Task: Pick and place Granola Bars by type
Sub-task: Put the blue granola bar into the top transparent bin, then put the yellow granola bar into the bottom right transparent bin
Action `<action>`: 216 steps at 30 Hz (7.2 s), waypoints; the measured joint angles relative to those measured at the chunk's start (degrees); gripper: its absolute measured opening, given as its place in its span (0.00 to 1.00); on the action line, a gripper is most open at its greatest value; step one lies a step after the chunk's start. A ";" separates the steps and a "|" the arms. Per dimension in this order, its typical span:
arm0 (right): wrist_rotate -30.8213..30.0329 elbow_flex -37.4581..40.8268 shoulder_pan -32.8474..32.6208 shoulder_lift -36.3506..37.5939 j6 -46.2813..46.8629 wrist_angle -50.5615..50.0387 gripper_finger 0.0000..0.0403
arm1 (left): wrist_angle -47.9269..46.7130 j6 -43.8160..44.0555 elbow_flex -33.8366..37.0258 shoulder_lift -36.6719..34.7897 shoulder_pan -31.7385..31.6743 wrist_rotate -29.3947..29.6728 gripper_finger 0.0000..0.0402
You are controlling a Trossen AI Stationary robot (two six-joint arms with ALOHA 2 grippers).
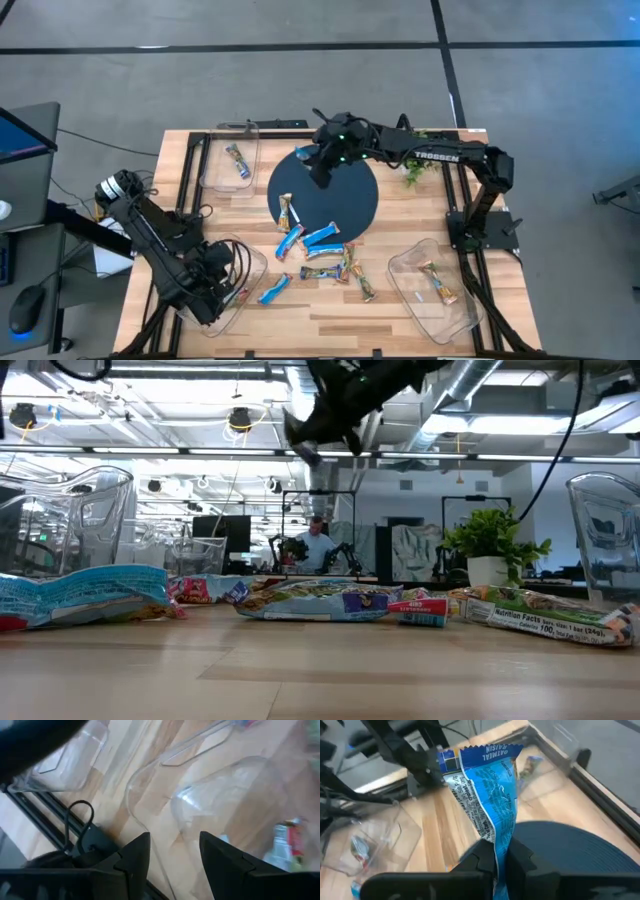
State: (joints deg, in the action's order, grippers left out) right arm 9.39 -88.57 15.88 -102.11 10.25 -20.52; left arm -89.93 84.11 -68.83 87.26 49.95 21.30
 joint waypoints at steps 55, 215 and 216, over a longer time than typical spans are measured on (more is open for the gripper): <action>-11.07 -11.52 -8.11 13.48 -3.86 -35.37 0.48 | 38.74 -93.50 0.93 -7.18 -57.88 18.20 0.29; -29.13 -0.85 -36.37 16.01 13.78 -43.21 0.32 | 3.01 -96.95 -20.90 11.77 -97.85 -13.10 0.36; -26.66 -0.40 -35.07 15.60 11.09 -40.76 0.32 | 3.10 -96.99 -21.53 9.93 -97.73 -14.60 0.36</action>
State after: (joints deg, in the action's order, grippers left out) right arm -17.27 -88.98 -19.19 -86.50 21.34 -61.28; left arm -86.83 -12.88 -90.37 97.19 -47.78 6.70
